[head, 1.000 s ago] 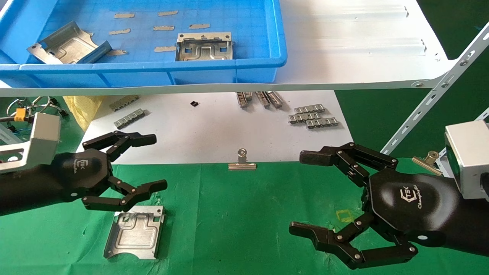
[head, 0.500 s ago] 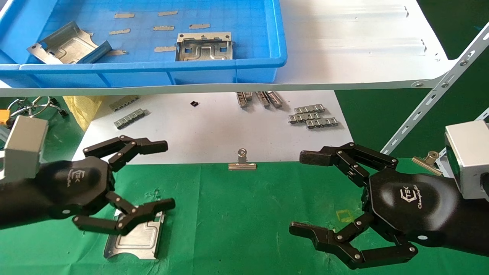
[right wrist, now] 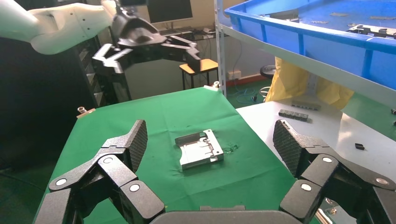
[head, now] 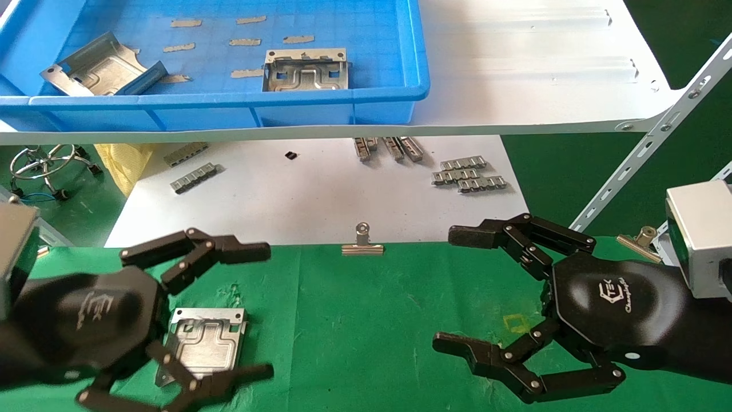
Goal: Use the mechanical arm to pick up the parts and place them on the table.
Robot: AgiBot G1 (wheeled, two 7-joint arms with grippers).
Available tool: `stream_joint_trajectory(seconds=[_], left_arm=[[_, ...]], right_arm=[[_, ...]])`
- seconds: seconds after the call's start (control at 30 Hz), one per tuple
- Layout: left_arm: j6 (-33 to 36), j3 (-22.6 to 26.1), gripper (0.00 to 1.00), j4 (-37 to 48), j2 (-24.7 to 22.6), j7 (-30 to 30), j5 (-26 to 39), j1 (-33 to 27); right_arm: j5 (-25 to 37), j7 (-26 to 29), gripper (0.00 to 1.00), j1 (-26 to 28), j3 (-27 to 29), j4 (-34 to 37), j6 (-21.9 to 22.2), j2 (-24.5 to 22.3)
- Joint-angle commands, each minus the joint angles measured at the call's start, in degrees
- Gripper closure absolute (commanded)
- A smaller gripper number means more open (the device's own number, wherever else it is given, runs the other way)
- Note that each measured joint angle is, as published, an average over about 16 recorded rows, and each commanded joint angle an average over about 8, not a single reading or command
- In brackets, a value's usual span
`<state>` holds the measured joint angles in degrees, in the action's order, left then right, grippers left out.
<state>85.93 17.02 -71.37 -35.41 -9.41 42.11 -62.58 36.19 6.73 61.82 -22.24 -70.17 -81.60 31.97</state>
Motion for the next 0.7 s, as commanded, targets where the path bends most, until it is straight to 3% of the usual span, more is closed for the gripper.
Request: stream_joint_trajectory(seconds=[0.03, 0.7], left_arm=[[-0.19, -0.99, 0.0, -2.27, 0.38, -1.22, -0.26, 1.02], [-0.33, -1.31, 0.0, -2.91, 0.53, -1.5, -0.45, 1.37]], right_arm=[[0.0, 0.0, 0.0, 0.0, 0.0, 0.0, 0.0, 0.0], [-0.01, 0.0, 0.0, -0.01, 0.0, 0.01, 0.01, 0.0]])
